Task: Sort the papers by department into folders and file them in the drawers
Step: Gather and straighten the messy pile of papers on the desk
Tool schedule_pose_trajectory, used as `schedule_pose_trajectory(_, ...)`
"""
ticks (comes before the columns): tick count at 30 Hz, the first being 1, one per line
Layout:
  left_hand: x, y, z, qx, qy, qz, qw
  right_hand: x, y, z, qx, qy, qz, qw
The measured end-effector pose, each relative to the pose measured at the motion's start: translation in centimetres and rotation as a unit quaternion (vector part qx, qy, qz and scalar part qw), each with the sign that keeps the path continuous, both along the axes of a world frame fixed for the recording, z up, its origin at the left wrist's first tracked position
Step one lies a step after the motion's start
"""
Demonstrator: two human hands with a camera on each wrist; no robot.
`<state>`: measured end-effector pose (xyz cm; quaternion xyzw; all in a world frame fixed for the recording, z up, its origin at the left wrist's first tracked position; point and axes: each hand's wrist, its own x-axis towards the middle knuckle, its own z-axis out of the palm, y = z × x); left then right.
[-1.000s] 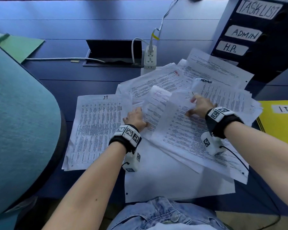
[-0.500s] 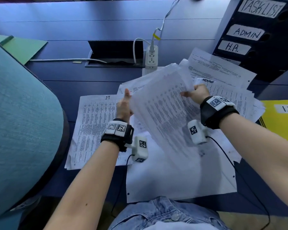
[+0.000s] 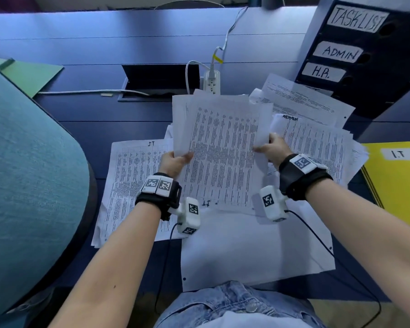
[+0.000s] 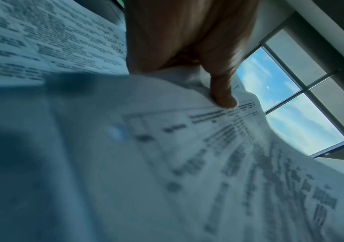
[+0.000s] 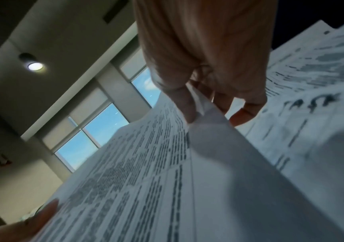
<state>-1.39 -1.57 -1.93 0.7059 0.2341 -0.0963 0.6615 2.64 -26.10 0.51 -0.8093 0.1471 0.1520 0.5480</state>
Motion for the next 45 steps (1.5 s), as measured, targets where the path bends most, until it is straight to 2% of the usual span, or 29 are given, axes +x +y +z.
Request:
schedule_pose_trajectory(5,-0.5,0.4,0.9,0.062,-0.022,-0.012,0.998,0.6,-1.3,1.9,-0.192,-0.078,-0.01,0.978)
schedule_pose_trajectory(7,-0.1,1.1,0.3,0.053,-0.011,-0.021,0.998,1.1,-1.6,3.3,-0.241,-0.099,0.004,0.966)
schedule_pose_trajectory(11,0.3,1.9,-0.2,0.053,0.032,-0.07,0.996,1.1,0.0,5.2,-0.325,-0.191,0.111,0.919)
schedule_pose_trajectory(13,0.3,1.8,-0.3,0.058,0.042,-0.092,0.993,0.6,1.6,5.0,-0.32,-0.236,0.168,0.902)
schedule_pose_trajectory(15,0.1,1.6,-0.4,0.06,0.036,-0.107,0.992,-0.6,3.7,4.0,-0.278,-0.253,0.221,0.9)
schedule_pose_trajectory(19,-0.9,1.0,-0.1,0.058,0.084,-0.066,0.993,-3.8,7.2,1.5,-0.168,-0.253,0.321,0.897)
schedule_pose_trajectory(21,-1.5,0.9,-0.5,0.013,0.109,-0.084,0.99,-5.5,8.3,0.3,-0.114,-0.238,0.36,0.895)
schedule_pose_trajectory(24,-2.3,0.5,0.3,-0.073,0.128,-0.073,0.986,-7.7,9.5,-0.6,-0.096,-0.208,0.402,0.887)
schedule_pose_trajectory(25,-2.4,0.3,0.4,-0.079,0.134,-0.085,0.984,-8.0,9.5,-0.7,-0.084,-0.186,0.397,0.895)
schedule_pose_trajectory(27,-2.5,-0.1,0.7,-0.029,0.137,-0.135,0.981,-7.7,9.0,-0.5,-0.052,-0.146,0.355,0.922)
schedule_pose_trajectory(29,-2.6,-0.6,1.1,0.05,0.099,-0.153,0.982,-6.8,7.7,-0.2,-0.022,-0.128,0.286,0.949)
schedule_pose_trajectory(30,-2.6,-0.8,1.2,0.052,0.082,-0.157,0.983,-6.3,7.0,-0.2,-0.025,-0.127,0.249,0.96)
schedule_pose_trajectory(32,-2.9,-1.4,2.4,-0.054,0.044,-0.174,0.982,-5.1,5.2,-0.5,-0.124,-0.113,0.153,0.974)
schedule_pose_trajectory(34,-2.8,-1.6,2.8,-0.172,0.037,-0.163,0.971,-4.3,3.2,-0.8,-0.243,-0.03,0.028,0.969)
schedule_pose_trajectory(35,-2.6,-1.6,2.9,-0.182,0.043,-0.161,0.969,-4.1,2.3,-0.8,-0.256,0.024,-0.023,0.966)
schedule_pose_trajectory(37,-2.4,-2.1,3.4,-0.087,0.038,-0.172,0.981,-4.0,1.2,-0.8,-0.221,0.098,-0.079,0.967)
schedule_pose_trajectory(38,-2.1,-2.1,3.1,-0.031,0.04,-0.169,0.984,-4.0,0.9,-0.8,-0.195,0.106,-0.094,0.971)
schedule_pose_trajectory(41,-1.8,-2.4,2.0,0.018,0.057,-0.171,0.984,-3.6,0.9,-1.1,-0.108,0.055,-0.137,0.983)
schedule_pose_trajectory(45,-2.0,-2.1,1.2,0.073,0.043,-0.117,0.99,-2.7,0.4,-1.0,-0.036,0.027,-0.16,0.986)
